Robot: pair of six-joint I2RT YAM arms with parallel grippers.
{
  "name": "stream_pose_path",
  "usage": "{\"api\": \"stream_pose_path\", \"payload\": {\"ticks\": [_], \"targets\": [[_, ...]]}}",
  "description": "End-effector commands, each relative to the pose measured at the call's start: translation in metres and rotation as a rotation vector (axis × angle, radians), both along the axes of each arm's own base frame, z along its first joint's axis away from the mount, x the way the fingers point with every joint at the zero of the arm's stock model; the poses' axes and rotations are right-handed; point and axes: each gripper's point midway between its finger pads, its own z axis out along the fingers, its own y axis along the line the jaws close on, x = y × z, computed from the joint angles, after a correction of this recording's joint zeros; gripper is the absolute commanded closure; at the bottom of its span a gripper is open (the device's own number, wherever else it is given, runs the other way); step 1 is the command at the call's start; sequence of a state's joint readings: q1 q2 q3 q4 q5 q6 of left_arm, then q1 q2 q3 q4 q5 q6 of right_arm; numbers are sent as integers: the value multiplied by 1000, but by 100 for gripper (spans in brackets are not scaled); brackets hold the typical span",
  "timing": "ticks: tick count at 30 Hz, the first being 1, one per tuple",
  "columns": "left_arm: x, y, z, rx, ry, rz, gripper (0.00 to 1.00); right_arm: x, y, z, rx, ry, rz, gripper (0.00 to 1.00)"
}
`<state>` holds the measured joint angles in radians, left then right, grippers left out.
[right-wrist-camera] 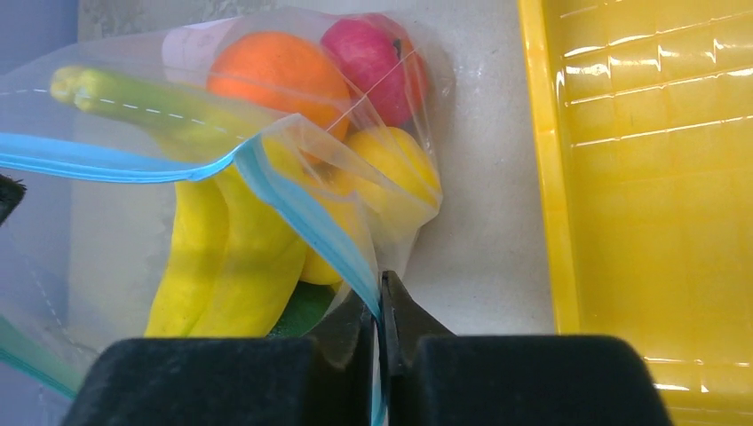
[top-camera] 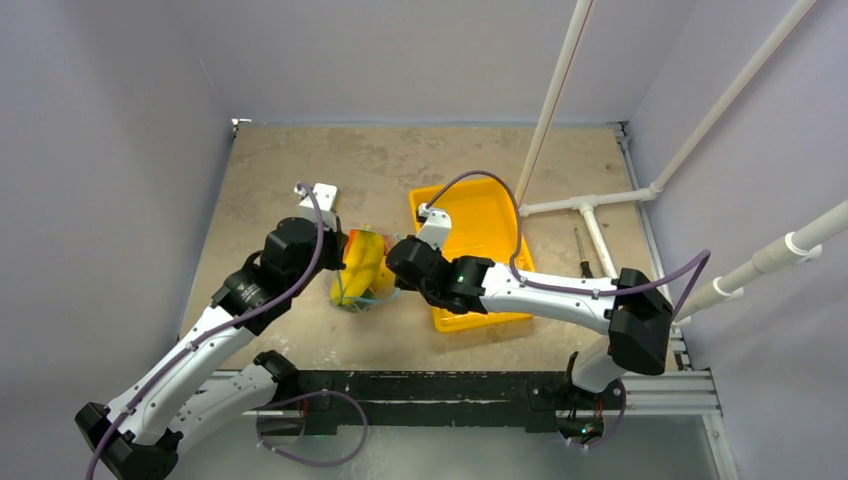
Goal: Place the food in the zip-top bag and seal the zipper
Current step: Adjust the zipper food storage bag at the center of the board.
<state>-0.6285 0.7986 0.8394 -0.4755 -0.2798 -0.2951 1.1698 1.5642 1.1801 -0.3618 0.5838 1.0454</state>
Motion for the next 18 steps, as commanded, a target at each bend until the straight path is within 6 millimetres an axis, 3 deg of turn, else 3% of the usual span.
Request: {"api": "stream_pose_path", "payload": {"ticks": [1,8,18], "targets": [[7,-2,23,-38,-64,7,100,11,8,38,88,-70,-12,100],[6,4,27,-35,-82,30,100,15,6,84,155,-156,13,100],[-7,18,52,-78,-119,61,100,26,3,131,163,-244,66,100]]}}
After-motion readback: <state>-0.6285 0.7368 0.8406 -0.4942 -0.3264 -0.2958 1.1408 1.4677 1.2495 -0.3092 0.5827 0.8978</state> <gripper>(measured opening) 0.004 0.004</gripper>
